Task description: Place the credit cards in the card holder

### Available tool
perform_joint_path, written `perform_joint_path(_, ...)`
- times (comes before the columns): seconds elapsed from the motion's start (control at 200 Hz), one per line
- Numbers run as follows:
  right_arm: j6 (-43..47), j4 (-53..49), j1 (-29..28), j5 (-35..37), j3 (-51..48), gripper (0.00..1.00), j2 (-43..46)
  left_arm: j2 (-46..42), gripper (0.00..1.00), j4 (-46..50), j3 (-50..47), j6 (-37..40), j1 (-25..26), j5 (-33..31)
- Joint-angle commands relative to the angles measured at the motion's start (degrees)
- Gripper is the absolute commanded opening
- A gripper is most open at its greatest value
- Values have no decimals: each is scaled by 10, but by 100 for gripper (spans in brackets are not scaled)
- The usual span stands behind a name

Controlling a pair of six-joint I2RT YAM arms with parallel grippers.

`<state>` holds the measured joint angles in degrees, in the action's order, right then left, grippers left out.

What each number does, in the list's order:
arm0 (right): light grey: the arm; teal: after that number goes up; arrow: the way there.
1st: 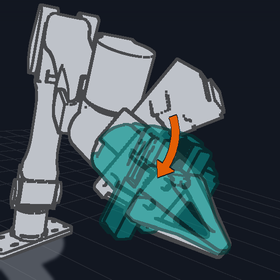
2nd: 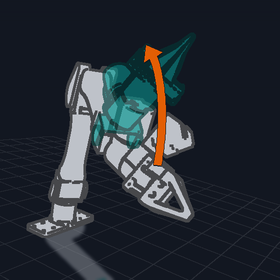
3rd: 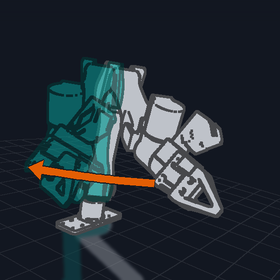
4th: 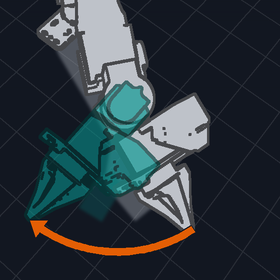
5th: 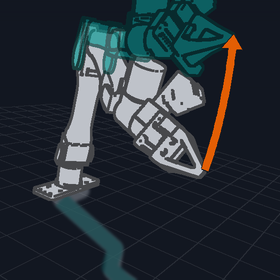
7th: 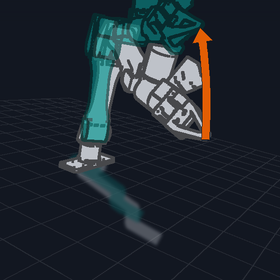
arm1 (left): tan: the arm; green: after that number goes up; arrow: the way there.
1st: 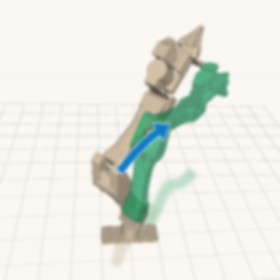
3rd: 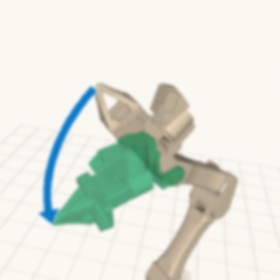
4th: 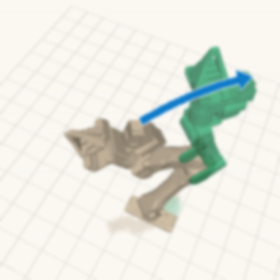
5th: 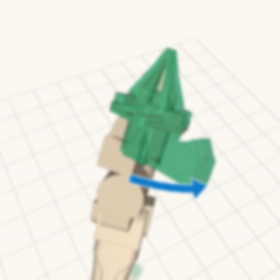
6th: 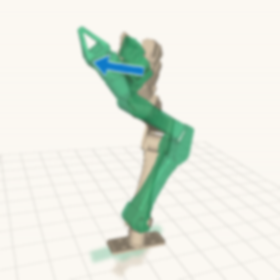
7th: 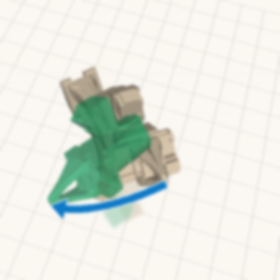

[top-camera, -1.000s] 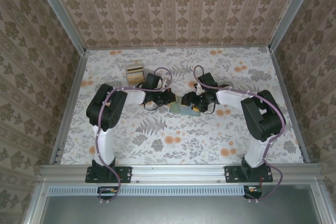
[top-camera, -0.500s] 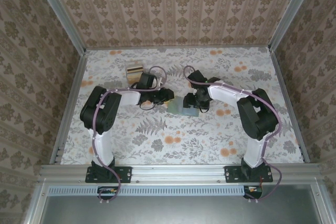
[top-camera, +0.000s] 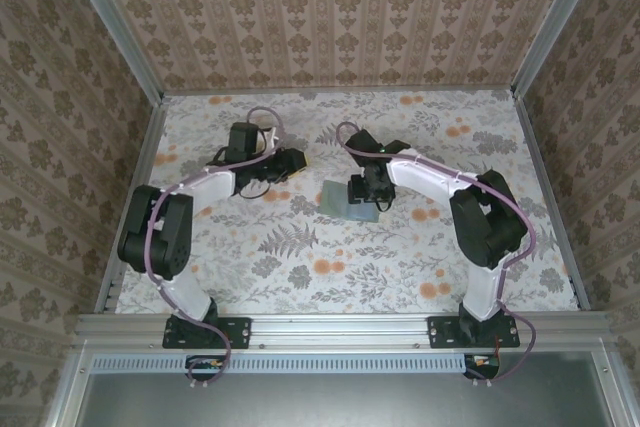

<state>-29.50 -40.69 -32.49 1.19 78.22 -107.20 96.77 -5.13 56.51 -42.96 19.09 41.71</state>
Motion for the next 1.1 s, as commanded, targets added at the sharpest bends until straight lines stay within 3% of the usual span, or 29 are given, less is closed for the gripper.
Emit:
perform_joint_path(0.0, 18, 23, -17, -34, 22, 58, -5, -50, 33, 70, -3, 44, -13, -38)
perform_joint_path(0.29, 47, 27, -33, -26, 62, 68, -79, -139, 35, 191, 7, 79, -72, -130)
perform_joint_path(0.56, 113, 8, -72, 80, 63, 73, -99, -183, 37, 222, -5, 99, -122, -164)
perform_joint_path(0.97, 226, 70, -63, -15, -84, 76, 4, -205, 39, 258, 17, 121, -131, -199)
perform_joint_path(1.095, 219, 127, -61, 42, -123, 78, 57, -204, 38, 256, 13, 137, -132, -211)
